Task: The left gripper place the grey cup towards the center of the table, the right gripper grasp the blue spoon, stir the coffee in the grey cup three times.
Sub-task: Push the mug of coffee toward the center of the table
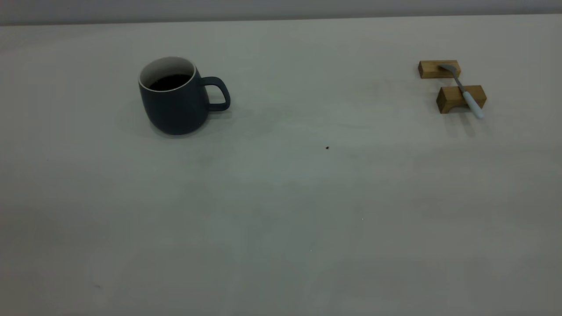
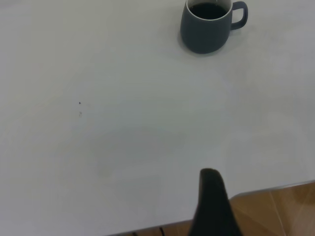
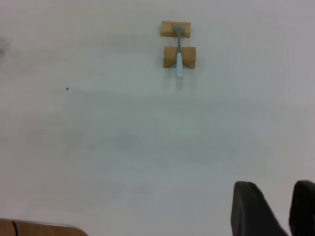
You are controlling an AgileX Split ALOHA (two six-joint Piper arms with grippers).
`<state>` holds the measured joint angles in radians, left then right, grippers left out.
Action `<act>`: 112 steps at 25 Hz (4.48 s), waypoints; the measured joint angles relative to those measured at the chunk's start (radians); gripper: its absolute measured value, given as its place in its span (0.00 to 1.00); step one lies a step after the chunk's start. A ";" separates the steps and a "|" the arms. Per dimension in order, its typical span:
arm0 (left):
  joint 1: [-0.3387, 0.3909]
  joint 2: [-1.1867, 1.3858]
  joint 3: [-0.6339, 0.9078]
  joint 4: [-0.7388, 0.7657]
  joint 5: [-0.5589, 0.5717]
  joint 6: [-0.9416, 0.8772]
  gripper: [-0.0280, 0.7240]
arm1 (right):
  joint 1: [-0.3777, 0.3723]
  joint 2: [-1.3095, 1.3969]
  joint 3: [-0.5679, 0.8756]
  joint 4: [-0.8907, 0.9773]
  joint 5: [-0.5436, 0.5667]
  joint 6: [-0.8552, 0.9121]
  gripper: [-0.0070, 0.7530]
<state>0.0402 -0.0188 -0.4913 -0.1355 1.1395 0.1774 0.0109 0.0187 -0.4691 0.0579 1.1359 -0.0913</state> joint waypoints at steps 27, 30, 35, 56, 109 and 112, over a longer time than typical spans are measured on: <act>0.000 0.000 0.000 0.000 0.000 0.000 0.82 | 0.000 0.000 0.000 0.000 0.000 0.000 0.32; 0.000 0.000 0.000 0.000 0.000 0.000 0.82 | 0.000 0.000 0.000 0.000 0.000 0.000 0.32; 0.000 0.000 0.000 -0.017 -0.001 -0.005 0.82 | 0.000 0.000 0.000 0.000 0.000 0.000 0.32; 0.000 1.126 -0.237 0.003 -0.432 -0.076 0.82 | 0.000 0.000 0.000 0.000 0.000 0.000 0.32; -0.128 2.496 -1.132 -0.466 -0.620 1.837 0.82 | 0.000 0.000 0.000 0.000 0.000 0.000 0.32; -0.163 2.502 -1.132 -0.515 -0.630 1.856 0.82 | 0.000 0.000 0.000 0.000 0.000 0.000 0.32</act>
<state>-0.1230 2.4833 -1.6234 -0.6508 0.5099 2.0335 0.0109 0.0187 -0.4691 0.0579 1.1359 -0.0913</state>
